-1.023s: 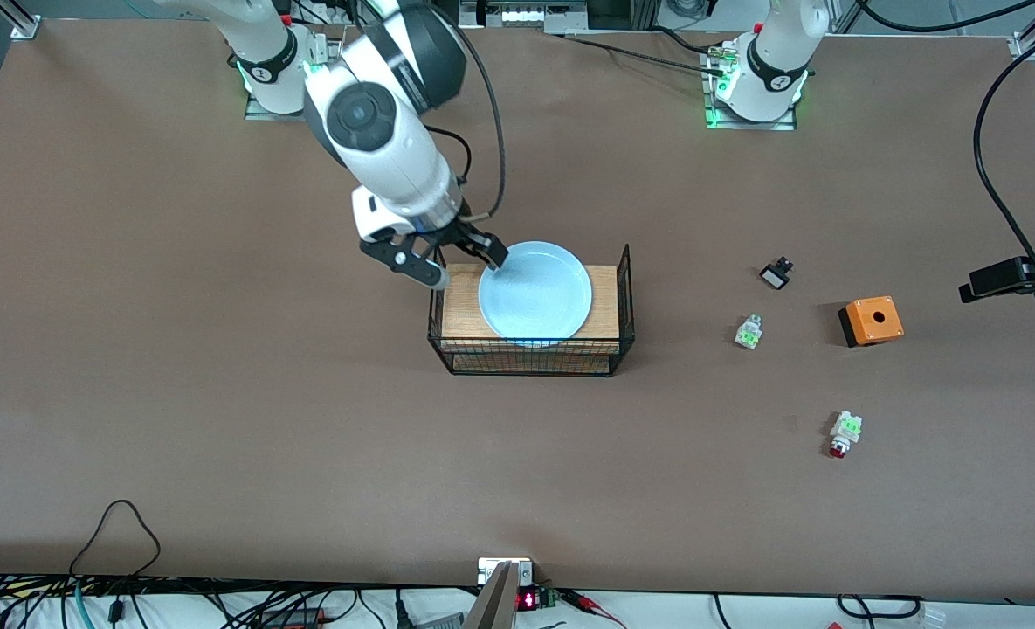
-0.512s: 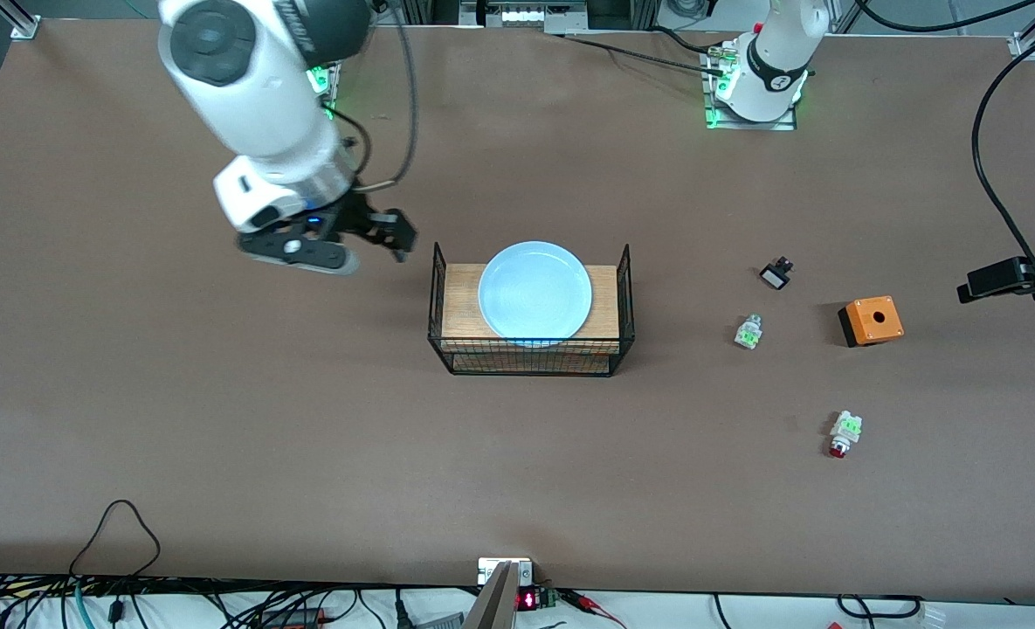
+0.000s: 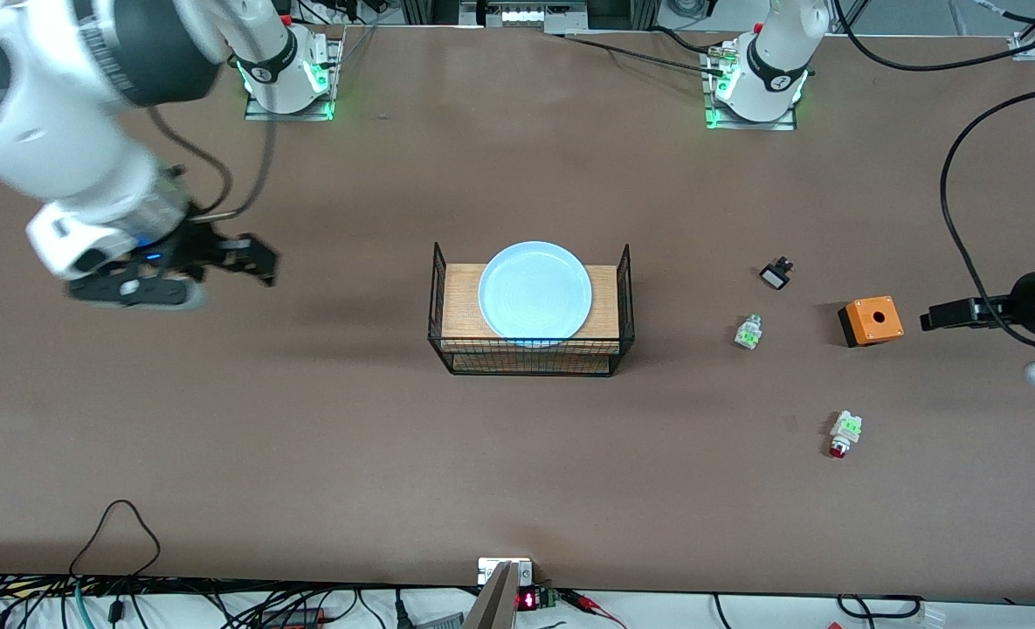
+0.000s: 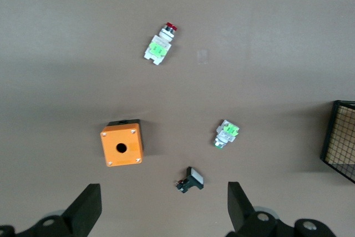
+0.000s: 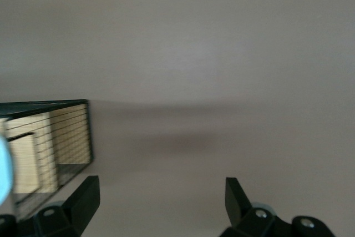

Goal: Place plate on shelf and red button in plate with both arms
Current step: 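Withdraw the right gripper from the plate toward its rest pose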

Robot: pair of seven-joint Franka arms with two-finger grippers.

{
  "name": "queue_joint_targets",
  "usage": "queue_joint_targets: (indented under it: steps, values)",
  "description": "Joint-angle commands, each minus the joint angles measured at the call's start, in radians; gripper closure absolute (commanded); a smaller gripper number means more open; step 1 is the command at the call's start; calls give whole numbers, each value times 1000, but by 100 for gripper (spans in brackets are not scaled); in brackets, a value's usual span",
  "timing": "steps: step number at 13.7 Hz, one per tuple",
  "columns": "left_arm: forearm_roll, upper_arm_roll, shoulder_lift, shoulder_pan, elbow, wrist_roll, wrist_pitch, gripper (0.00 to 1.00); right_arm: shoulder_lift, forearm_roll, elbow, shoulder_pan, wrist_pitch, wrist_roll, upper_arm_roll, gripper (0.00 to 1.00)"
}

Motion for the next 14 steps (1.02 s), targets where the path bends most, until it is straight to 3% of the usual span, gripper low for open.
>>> queue_joint_targets:
  steps: [1, 4, 6, 10, 14]
  values:
    - [-24, 6, 9, 9, 34, 21, 0, 0, -47, -6, -63, -122, -9, -170, 16, 0]
    - [-24, 9, 8, 15, 35, 23, 6, 0, -68, -9, -80, -211, -36, -327, 15, 0]
    - [-25, 9, 24, 10, 32, 23, 58, 0, -76, -11, -87, -245, -137, -317, 10, 0]
    - [-22, 7, 142, -1, 32, 23, 208, 0, -188, -46, -271, -239, 58, -271, 15, 0]
    - [-21, 7, 190, 10, 32, 24, 232, 0, -199, -42, -273, -244, 28, -263, 13, 0]
